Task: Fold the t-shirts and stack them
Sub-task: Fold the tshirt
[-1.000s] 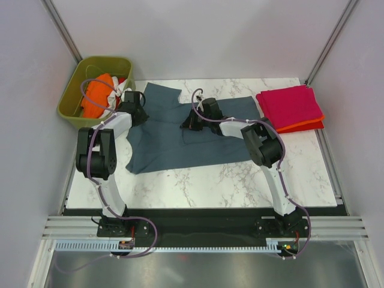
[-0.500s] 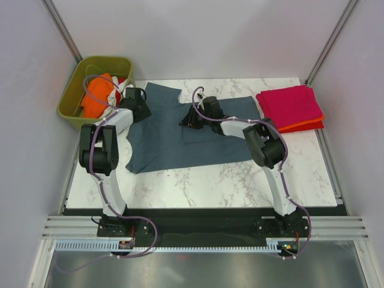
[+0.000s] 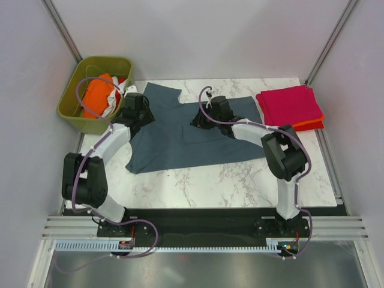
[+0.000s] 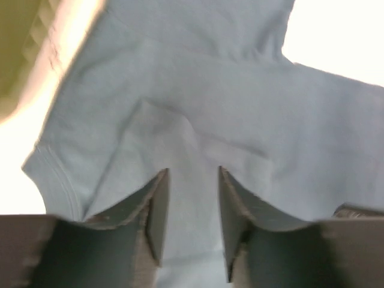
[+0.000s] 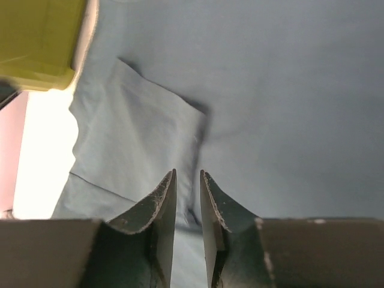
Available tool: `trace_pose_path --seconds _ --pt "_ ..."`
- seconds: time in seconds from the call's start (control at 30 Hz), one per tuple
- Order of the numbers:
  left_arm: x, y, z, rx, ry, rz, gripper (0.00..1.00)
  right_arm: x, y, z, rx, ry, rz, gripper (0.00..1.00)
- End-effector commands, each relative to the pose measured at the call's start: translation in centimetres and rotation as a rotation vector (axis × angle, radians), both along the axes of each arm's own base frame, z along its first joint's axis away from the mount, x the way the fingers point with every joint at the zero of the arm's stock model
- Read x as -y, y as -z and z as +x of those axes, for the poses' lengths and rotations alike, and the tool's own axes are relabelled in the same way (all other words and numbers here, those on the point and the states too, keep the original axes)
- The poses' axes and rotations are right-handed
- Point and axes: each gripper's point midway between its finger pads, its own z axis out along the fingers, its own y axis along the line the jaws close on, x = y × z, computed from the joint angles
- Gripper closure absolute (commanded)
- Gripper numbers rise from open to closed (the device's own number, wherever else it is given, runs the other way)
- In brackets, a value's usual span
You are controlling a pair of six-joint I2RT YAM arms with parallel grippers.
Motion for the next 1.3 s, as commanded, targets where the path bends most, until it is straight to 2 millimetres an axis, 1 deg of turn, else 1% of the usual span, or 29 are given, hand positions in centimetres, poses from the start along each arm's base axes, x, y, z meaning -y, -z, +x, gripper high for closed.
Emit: trace_pose_path --seconds 0.0,0.03,0.07,0.1,0.13,0.17,0.2,0.23,0.27,0.3,0.33,0.37,0.4,0.47,0.5,0.53,0.57,0.63,0.67,0.7,0.77,0.97,1.0,1.03,1.07,1.1,1.17,1.2,1.27 --pt "0.8 -1.3 -2.7 0.040 0.041 -0.044 0.58 3.5 -3.4 -0.5 0.088 0.084 -0.126 0.72" --pt "0.8 -0.2 -3.9 0.015 0.047 -0.043 0.62 5.0 -3.4 -0.3 0.096 0.148 -0.175 0.73" --pt "1.0 -1.6 -4.7 0.049 0.049 -0.049 0.79 6.4 -3.4 -1.7 0.081 0.170 -0.205 0.74" --pt "1.2 -1.6 -5.4 0.049 0.055 -0.052 0.85 7.6 -3.5 -1.8 0.088 0.214 -0.228 0.76" --pt "1.3 -1.1 -6.4 0.042 0.059 -0.052 0.88 9.9 -3.4 -2.7 0.076 0.294 -0.272 0.81" --pt "1.6 -1.3 -6.9 0.049 0.069 -0.055 0.94 11.1 -3.0 -3.4 0.057 0.323 -0.300 0.84" --pt "1.7 -2.0 -7.5 0.069 0.074 -0.063 0.96 12.4 -2.9 -3.8 0.049 0.361 -0.318 0.87" --pt "1.7 -2.0 -7.8 0.068 0.077 -0.063 0.98 13.4 -2.7 -4.2 0.038 0.389 -0.333 0.94" --pt "1.8 -1.3 -8.4 0.049 0.080 -0.066 0.98 15.2 -2.7 -4.9 0.027 0.438 -0.348 0.96" --pt "1.8 -1.3 -8.6 0.048 0.086 -0.069 0.98 16.1 -2.6 -5.2 0.021 0.456 -0.354 0.98" --pt "1.9 -0.6 -8.9 0.031 0.091 -0.071 0.98 16.9 -3.1 -5.5 0.026 0.478 -0.351 1.00" --pt "2.1 -0.2 -9.1 0.016 0.103 -0.079 0.98 19.0 -2.1 -6.0 -0.005 0.527 -0.391 1.00" --pt "2.5 0.3 -9.3 -0.005 0.113 -0.092 0.98 20.0 -2.0 -6.2 -0.018 0.564 -0.401 1.00" --pt "3.4 2.1 -9.9 -0.070 0.149 -0.121 0.98 22.4 -1.4 -7.0 -0.049 0.629 -0.439 1.00" --pt "3.5 2.9 -10.3 -0.109 0.144 -0.135 0.98 23.3 -1.1 -7.2 -0.054 0.656 -0.454 1.00" --pt "3.6 4.1 -10.5 -0.151 0.139 -0.140 0.98 24.0 -0.6 -7.8 -0.068 0.664 -0.464 1.00" --pt "3.6 4.9 -10.8 -0.180 0.123 -0.152 0.98 24.6 -0.3 -8.0 -0.078 0.680 -0.468 1.00" --pt "3.4 6.2 -11.2 -0.226 0.100 -0.148 0.98 25.1 0.3 -8.6 -0.096 0.687 -0.476 1.00" --pt "3.3 7.2 -11.4 -0.258 0.090 -0.144 0.98 25.6 1.2 -9.0 -0.115 0.697 -0.490 1.00" --pt "3.1 7.6 -11.5 -0.272 0.075 -0.145 0.98 25.8 1.6 -9.1 -0.124 0.701 -0.497 1.00" --pt "3.0 8.6 -11.8 -0.306 0.064 -0.143 0.98 26.5 3.1 -9.6 -0.168 0.712 -0.522 1.00" --pt "2.5 10.1 -11.9 -0.343 -0.016 -0.146 0.98 27.1 5.7 -9.6 -0.255 0.729 -0.532 1.00" --pt "2.3 10.7 -12.1 -0.363 -0.035 -0.149 0.98 27.2 6.1 -9.7 -0.272 0.735 -0.531 1.00" --pt "2.1 11.0 -12.3 -0.382 -0.069 -0.155 0.98 27.4 6.9 -10.0 -0.300 0.745 -0.538 1.00" --pt "1.8 11.6 -12.7 -0.417 -0.114 -0.176 0.98 27.7 7.4 -10.4 -0.329 0.771 -0.542 1.00" --pt "1.8 12.2 -13.0 -0.445 -0.114 -0.186 0.98 28.0 7.8 -10.7 -0.349 0.788 -0.557 1.00" --pt "1.9 12.8 -13.4 -0.479 -0.127 -0.226 0.98 28.9 9.0 -11.9 -0.397 0.824 -0.603 1.00" --pt "1.9 13.0 -13.7 -0.491 -0.138 -0.238 0.98 29.1 9.3 -12.2 -0.416 0.848 -0.597 1.00" --pt "1.7 13.7 -14.6 -0.519 -0.172 -0.263 0.98 29.3 10.1 -13.5 -0.458 0.848 -0.601 1.00"
